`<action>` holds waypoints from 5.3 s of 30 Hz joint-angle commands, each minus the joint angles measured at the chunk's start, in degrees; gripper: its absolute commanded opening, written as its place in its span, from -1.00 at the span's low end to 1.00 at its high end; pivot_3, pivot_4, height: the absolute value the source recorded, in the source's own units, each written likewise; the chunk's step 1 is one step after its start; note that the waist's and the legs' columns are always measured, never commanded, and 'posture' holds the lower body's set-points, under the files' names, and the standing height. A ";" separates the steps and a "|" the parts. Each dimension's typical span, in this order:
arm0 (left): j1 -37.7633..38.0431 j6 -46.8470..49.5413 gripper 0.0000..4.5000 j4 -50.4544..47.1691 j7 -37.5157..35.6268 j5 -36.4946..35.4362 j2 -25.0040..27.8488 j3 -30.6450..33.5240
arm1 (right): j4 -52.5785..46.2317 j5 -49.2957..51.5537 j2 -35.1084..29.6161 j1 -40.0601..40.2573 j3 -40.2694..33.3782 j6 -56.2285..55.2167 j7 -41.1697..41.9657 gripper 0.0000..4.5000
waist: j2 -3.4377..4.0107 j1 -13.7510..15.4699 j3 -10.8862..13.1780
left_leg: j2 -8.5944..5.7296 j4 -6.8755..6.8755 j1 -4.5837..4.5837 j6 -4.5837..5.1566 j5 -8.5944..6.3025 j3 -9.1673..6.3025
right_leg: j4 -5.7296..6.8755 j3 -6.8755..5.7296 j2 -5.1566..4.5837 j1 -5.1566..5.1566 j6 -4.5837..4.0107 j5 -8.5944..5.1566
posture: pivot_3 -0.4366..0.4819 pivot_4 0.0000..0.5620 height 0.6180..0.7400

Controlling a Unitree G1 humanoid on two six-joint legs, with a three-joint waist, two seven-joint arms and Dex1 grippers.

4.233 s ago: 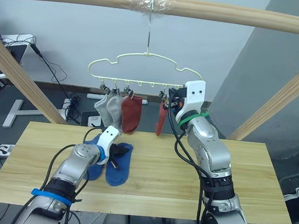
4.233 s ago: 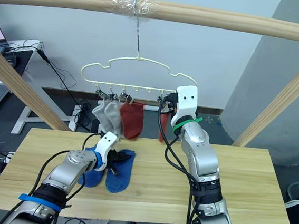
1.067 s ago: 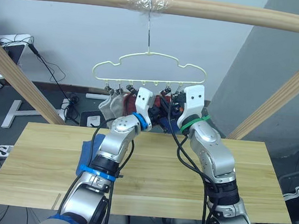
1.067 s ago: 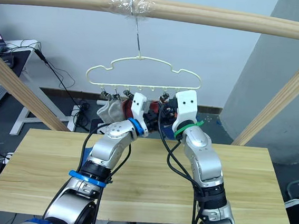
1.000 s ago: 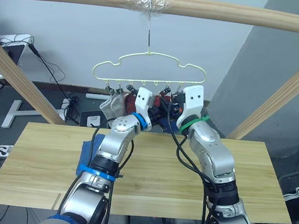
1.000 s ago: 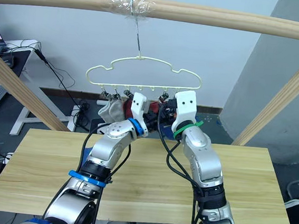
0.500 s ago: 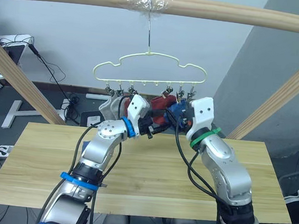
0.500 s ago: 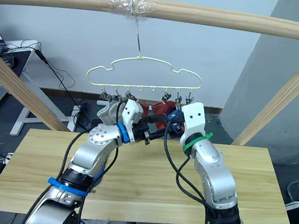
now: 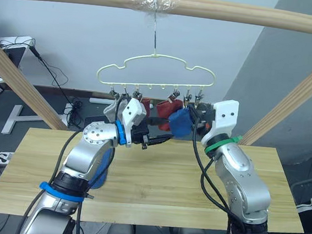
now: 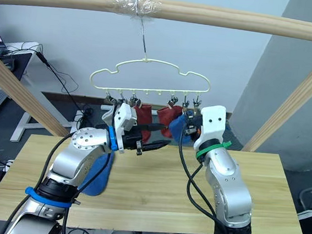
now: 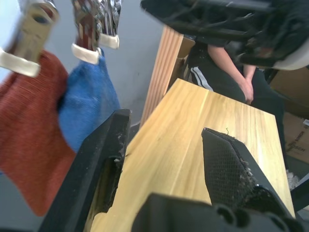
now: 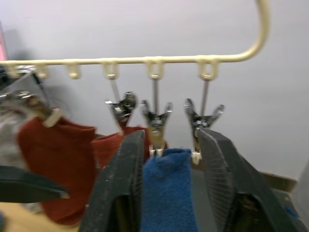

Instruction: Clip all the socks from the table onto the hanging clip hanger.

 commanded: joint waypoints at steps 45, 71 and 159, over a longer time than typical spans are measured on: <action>-2.08 -0.15 0.20 -1.03 -5.31 -5.42 1.41 3.29 | 8.76 -1.63 4.71 -9.13 -3.07 -0.28 -4.75 -0.15 | 0.00 0.05 0.00 | 0.00 0.00 -0.03 0.00 0.00 0.01 | 0.03 -0.01 -0.01 -0.03 -0.27 0.16 | -0.16 -0.26 0.24; -2.99 2.42 0.20 -3.29 -3.95 -5.87 0.87 2.92 | 13.54 -0.55 5.95 -12.67 -3.11 -3.69 -2.42 -0.15 | 0.01 0.06 0.00 | 0.00 0.01 -0.02 0.01 0.00 0.00 | 0.06 -0.02 -0.01 -0.03 -0.28 0.16 | -0.15 -0.25 0.24; -6.95 -30.45 -0.98 28.39 28.29 22.25 -19.65 -6.92 | 12.98 1.28 4.78 -14.14 -3.97 -2.13 -0.86 -1.00 | 0.05 -0.15 0.03 | -0.06 0.08 -0.08 0.02 0.00 0.08 | 0.13 0.06 -0.04 -0.09 -0.23 0.20 | -0.26 -0.27 0.24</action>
